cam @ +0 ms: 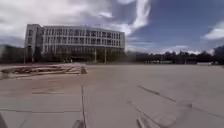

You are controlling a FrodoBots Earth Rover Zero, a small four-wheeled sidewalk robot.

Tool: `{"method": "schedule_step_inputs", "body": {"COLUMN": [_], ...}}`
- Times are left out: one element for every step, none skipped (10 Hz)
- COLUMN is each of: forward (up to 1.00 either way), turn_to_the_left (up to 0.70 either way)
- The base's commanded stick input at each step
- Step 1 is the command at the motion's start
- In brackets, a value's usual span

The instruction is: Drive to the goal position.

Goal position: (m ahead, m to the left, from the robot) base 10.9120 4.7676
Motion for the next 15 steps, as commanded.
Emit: {"method": "schedule_step_inputs", "body": {"forward": [1.00,1.00,1.00,1.00,1.00,1.00,1.00,1.00,1.00,1.00,1.00,1.00,1.00,1.00,1.00], "turn_to_the_left": [0.00,0.00,0.00,0.14,0.28,0.40,0.40,0.40,0.22,0.00,0.00,0.00,0.00,0.00,0.00]}}
